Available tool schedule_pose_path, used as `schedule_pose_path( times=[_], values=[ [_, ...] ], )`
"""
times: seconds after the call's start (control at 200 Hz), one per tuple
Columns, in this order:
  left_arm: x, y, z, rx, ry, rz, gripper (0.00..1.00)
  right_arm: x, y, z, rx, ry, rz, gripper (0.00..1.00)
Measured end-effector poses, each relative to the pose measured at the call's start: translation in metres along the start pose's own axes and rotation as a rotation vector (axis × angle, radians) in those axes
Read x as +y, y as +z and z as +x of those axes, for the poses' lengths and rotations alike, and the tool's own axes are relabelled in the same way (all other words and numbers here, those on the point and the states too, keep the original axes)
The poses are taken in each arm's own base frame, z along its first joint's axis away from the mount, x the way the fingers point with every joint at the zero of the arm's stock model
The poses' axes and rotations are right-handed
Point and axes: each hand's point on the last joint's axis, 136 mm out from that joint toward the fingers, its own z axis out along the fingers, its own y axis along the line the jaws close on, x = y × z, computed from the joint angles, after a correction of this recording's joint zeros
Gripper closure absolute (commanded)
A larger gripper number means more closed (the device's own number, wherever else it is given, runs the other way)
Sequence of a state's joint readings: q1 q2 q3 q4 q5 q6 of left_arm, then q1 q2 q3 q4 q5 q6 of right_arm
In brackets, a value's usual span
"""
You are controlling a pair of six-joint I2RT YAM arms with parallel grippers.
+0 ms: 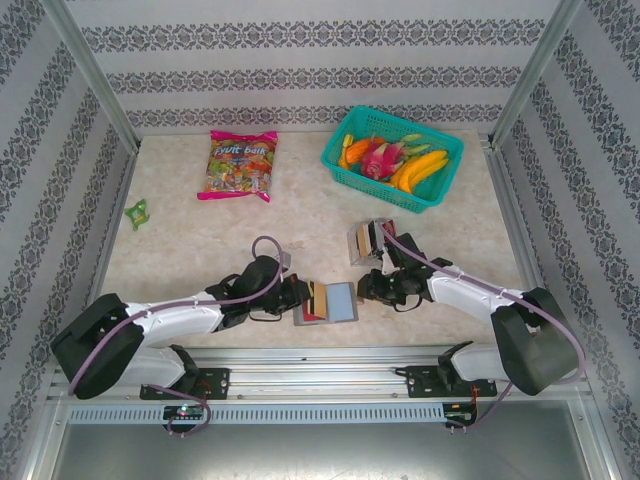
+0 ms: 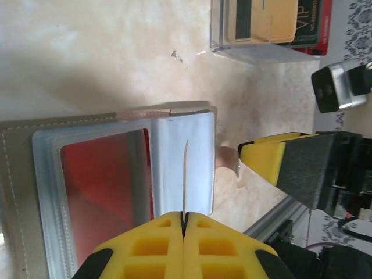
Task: Put the credit cards into the card holder
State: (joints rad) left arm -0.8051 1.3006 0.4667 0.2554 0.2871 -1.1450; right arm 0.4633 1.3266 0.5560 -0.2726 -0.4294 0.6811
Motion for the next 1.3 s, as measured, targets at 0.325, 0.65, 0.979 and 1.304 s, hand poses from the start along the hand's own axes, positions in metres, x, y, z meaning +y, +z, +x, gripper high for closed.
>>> schedule_pose_path(
  times=[0.325, 0.65, 0.979, 1.304],
  values=[
    [0.014, 0.011, 0.007, -0.017, 0.019, -0.069, 1.00, 0.001, 0.004, -0.001, -0.015, -0.023, 0.005, 0.63],
    [0.018, 0.030, 0.007, -0.017, 0.007, -0.054, 1.00, -0.005, 0.015, 0.006, 0.024, -0.020, 0.029, 0.68],
    [0.012, 0.032, 0.007, -0.022, 0.014, -0.029, 1.00, -0.011, 0.017, 0.006, 0.025, -0.017, 0.062, 0.83],
    [0.007, 0.033, 0.009, -0.011, 0.019, -0.006, 1.00, -0.013, 0.016, 0.005, 0.025, -0.013, 0.073, 0.86]
  ],
)
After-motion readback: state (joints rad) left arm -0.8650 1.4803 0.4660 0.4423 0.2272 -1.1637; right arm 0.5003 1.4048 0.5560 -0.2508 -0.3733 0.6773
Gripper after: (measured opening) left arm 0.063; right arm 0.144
